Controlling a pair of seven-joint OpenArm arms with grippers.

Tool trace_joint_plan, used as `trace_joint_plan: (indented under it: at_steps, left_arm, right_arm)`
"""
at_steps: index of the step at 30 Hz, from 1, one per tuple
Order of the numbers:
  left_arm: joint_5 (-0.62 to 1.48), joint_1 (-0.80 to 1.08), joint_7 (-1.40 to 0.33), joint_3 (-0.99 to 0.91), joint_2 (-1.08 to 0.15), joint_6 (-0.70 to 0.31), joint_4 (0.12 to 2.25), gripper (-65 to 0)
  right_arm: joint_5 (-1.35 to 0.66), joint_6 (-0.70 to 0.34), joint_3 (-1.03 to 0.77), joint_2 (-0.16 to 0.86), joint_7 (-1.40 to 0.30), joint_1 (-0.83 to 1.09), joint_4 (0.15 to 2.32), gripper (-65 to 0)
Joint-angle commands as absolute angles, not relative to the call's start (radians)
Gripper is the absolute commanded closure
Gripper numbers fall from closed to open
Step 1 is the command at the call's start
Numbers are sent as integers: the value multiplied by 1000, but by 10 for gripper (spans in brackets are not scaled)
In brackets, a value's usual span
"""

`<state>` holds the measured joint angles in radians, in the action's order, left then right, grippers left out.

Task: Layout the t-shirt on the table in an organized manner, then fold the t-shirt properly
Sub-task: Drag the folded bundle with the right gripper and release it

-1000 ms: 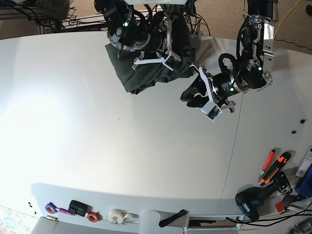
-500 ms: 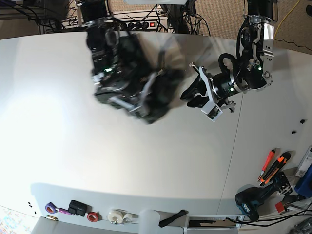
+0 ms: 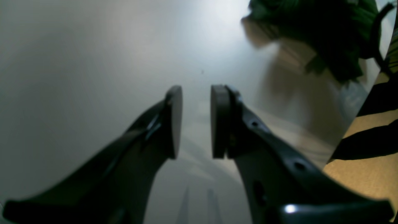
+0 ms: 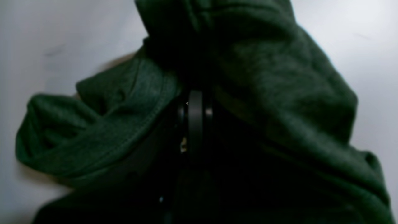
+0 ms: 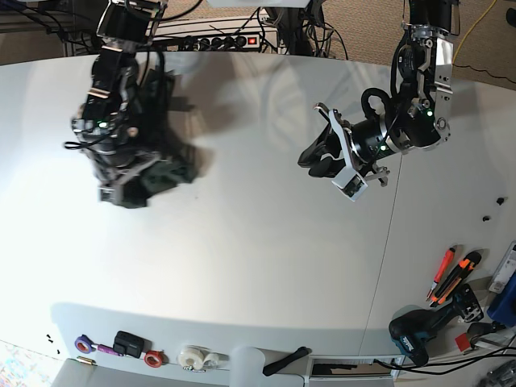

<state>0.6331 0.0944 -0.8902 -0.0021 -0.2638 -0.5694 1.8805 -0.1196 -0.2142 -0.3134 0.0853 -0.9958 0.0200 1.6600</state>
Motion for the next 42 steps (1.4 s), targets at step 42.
trace_joint_plan:
  at_steps: [42]
  left_arm:
    - [649, 179, -457, -122, -269, -698, 2065, 0]
  right_arm:
    - [-516, -631, -580, 160, -825, 121, 2356, 0]
